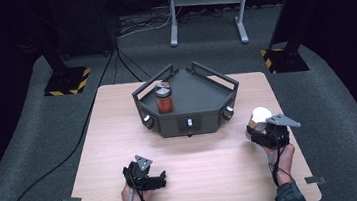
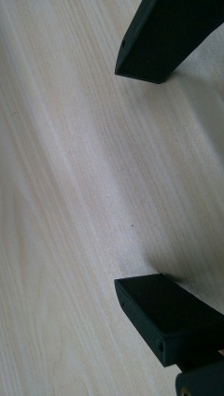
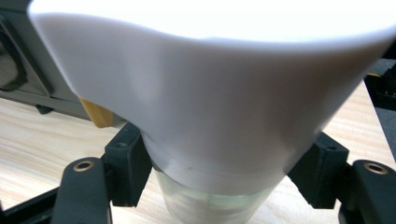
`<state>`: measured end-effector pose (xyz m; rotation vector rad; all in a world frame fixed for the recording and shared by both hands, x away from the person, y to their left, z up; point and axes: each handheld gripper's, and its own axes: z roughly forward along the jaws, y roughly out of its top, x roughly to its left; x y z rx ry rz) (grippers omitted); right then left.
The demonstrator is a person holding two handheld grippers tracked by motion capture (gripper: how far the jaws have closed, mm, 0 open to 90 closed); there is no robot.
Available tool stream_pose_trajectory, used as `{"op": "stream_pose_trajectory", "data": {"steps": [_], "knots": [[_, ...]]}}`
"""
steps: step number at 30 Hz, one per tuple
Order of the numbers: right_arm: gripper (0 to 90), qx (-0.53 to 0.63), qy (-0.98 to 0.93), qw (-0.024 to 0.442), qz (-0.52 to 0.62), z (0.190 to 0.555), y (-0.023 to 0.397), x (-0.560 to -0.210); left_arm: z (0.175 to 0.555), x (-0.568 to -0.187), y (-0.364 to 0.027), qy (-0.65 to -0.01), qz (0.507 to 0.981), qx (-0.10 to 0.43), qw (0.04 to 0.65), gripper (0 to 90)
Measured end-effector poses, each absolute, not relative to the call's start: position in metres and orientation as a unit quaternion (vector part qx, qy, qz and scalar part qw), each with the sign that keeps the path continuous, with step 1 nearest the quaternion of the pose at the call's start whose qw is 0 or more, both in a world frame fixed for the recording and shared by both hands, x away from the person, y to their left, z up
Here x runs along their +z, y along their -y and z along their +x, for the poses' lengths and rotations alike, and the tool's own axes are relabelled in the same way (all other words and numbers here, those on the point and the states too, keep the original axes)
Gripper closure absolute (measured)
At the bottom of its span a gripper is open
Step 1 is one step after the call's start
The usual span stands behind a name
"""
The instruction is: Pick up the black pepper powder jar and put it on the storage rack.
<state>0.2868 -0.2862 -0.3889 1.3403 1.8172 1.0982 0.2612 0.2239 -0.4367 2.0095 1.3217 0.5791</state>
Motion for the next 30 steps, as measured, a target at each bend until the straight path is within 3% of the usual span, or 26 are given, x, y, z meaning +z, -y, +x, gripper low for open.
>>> {"op": "stream_pose_trajectory", "data": {"steps": [30], "knots": [[29.7, 0.426, -0.71, 0.306, 0.47, 0.295, 0.274, -0.345, 0.263, -0.436, -0.226, -0.505, 0.769, 0.214, 0.33, 1.8]]}}
